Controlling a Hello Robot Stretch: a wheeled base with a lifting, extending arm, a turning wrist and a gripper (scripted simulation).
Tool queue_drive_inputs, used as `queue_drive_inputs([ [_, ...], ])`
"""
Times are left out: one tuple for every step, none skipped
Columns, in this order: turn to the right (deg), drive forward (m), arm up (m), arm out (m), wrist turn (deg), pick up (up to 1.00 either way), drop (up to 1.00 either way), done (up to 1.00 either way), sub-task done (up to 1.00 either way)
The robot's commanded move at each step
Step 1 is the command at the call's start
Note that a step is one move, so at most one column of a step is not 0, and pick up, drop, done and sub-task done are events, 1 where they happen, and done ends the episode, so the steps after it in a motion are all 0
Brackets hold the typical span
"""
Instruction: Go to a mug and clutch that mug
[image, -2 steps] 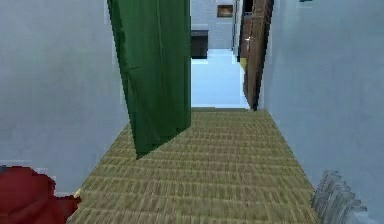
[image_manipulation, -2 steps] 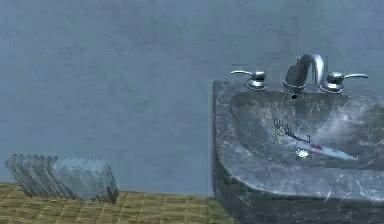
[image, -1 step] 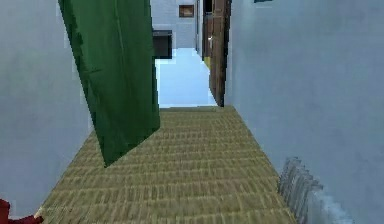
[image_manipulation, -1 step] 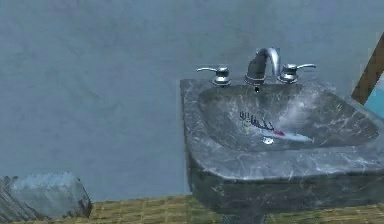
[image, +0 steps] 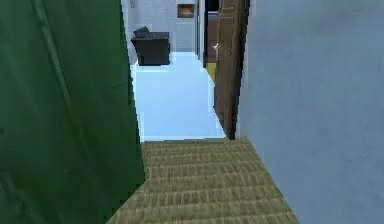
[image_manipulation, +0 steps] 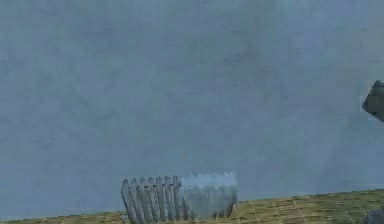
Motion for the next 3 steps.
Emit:
queue_drive_inputs([
  [0.0, 1.00, 0.00, 0.00, 0.0, 0.00, 0.00, 0.00, 0.00],
  [0.0, 1.00, 0.00, 0.00, 0.0, 0.00, 0.00, 0.00, 0.00],
  [0.0, 1.00, 0.00, 0.00, 0.0, 0.00, 0.00, 0.00, 0.00],
])
